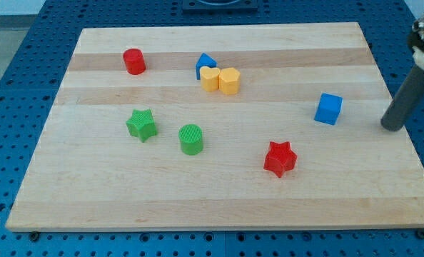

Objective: Move the blue cube into the yellow hexagon

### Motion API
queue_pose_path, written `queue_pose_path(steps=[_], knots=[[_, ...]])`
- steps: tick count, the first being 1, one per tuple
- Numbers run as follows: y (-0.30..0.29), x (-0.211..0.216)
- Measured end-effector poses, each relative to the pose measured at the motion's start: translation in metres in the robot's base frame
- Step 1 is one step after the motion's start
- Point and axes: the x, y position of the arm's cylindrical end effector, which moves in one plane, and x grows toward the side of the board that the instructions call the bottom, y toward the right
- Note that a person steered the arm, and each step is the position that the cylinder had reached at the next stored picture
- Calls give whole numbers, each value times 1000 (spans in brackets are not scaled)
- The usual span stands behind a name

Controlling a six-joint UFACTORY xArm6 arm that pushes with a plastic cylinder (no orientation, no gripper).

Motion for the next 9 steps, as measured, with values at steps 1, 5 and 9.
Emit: queue_pose_path(steps=[1, 5, 9], knots=[[-40, -22], [-174, -26], [-252, -16]])
